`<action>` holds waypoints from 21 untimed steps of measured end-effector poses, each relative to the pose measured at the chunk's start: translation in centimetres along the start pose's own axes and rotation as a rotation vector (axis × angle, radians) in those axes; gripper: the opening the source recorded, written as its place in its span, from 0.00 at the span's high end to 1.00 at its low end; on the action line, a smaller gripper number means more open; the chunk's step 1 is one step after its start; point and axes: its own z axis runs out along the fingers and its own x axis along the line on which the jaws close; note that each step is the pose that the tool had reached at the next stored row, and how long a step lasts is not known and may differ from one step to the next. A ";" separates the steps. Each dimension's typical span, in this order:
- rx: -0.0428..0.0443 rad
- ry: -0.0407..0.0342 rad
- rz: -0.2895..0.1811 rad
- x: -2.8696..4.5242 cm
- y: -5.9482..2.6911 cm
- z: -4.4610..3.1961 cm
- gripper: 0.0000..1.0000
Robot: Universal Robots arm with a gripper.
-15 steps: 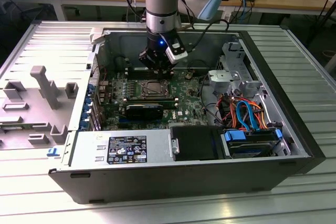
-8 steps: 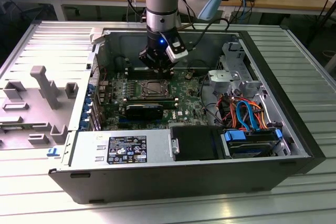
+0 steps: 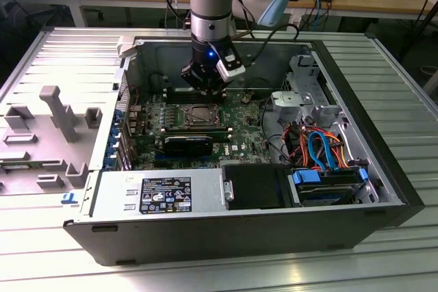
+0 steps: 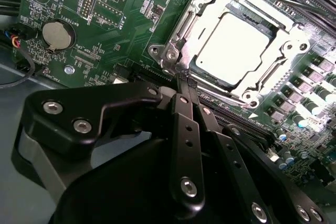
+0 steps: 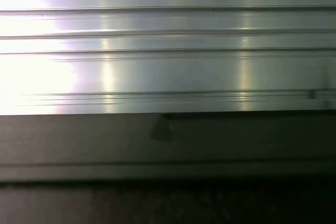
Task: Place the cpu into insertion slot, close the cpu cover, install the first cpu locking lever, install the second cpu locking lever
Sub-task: 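Install the second cpu locking lever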
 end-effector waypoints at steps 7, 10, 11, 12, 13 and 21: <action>-0.0001 -0.0001 0.000 -0.01 -0.58 0.02 0.89; 0.0000 0.0000 0.000 -0.01 -0.66 0.01 0.89; -0.0001 0.0000 0.000 -0.01 -0.71 0.02 0.89; 0.0000 -0.0001 0.000 -0.01 -0.72 0.02 0.89; 0.0000 -0.0001 0.000 -0.01 -0.72 0.02 0.89; 0.0001 0.0000 0.000 -0.01 -0.75 -0.05 0.89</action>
